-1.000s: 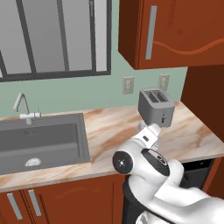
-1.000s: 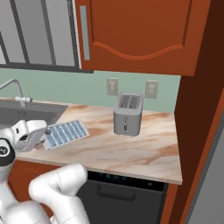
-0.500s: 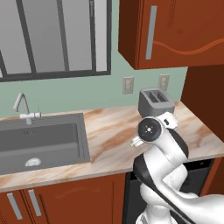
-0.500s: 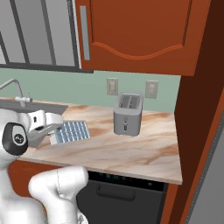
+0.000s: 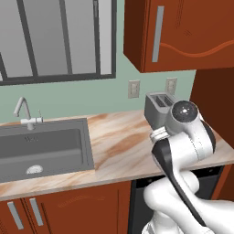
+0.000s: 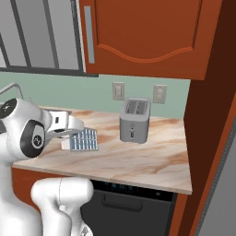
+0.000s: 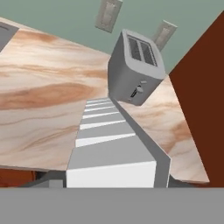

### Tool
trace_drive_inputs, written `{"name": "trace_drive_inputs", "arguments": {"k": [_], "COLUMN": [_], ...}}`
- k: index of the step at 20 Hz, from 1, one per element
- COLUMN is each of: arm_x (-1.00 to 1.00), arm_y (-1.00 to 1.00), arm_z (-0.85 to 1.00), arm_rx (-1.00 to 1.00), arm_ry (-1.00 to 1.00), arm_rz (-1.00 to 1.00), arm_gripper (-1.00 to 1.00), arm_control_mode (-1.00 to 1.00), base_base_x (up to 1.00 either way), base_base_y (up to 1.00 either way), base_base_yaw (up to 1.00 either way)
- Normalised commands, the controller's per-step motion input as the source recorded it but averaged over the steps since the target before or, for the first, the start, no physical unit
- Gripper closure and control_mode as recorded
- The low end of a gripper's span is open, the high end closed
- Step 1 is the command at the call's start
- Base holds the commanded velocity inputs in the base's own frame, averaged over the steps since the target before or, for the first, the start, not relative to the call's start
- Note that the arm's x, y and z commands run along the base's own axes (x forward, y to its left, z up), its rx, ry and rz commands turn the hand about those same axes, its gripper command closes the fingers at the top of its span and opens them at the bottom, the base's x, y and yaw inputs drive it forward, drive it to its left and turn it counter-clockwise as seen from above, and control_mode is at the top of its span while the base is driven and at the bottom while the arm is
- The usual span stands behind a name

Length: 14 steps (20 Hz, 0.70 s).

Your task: The ice cube tray has been filled with water. Take the tray and place it in the freezer to make ice. Close the freezer door after placing the tray.

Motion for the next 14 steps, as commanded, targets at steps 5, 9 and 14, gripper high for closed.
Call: {"name": "trace_drive_inputs", "arguments": {"k": [5, 9, 14], "arm_x": [0.03, 0.10, 0.00], "arm_y": [-0.06, 0.12, -0.02], "arm_z": [-0.11, 0.00, 0.04], "arm_rx": [-0.01, -0.08, -0.02], "arm_ry": [-0.06, -0.06, -0.01], "arm_rz": [-0.01, 0.02, 0.04], "arm_gripper": [1.00, 1.00, 1.00], "arm_control_mode": [-1.00, -1.00, -1.00], "base_base_x": [0.00, 0.00, 0.00], "base_base_y": [0.00, 0.00, 0.00], "base_base_yaw": [0.00, 0.00, 0.00]}}
